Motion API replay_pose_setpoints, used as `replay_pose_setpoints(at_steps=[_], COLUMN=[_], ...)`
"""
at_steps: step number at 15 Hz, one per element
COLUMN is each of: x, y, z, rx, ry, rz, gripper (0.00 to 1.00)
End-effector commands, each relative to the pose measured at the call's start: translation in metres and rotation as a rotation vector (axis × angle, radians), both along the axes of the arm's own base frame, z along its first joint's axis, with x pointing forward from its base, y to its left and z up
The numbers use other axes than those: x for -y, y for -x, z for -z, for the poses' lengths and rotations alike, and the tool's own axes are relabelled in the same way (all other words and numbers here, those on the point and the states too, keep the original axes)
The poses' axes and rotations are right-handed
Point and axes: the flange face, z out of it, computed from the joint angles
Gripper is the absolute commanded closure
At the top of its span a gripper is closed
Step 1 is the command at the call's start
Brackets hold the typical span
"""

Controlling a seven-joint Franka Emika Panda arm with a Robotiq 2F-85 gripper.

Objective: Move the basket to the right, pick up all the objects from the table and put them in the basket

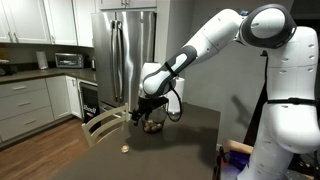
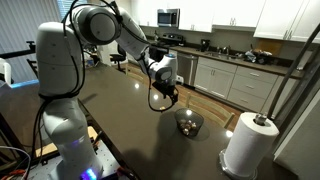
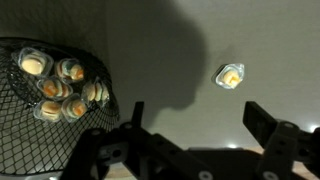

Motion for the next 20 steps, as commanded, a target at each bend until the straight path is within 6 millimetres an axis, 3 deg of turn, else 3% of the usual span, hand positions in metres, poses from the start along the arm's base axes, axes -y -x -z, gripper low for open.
replay_pose_setpoints(at_steps=[1,11,20], x=[-0.017,-0.058,-0.075], y=[0.002,0.003,-0.026], z=[0.010,0.043,0.057], rx=[-0.060,-0.167,-0.195], ry=[0.000,0.027,0.066], rz=[-0.105,-0.281,-0.368], gripper=[0.00,0.00,0.00])
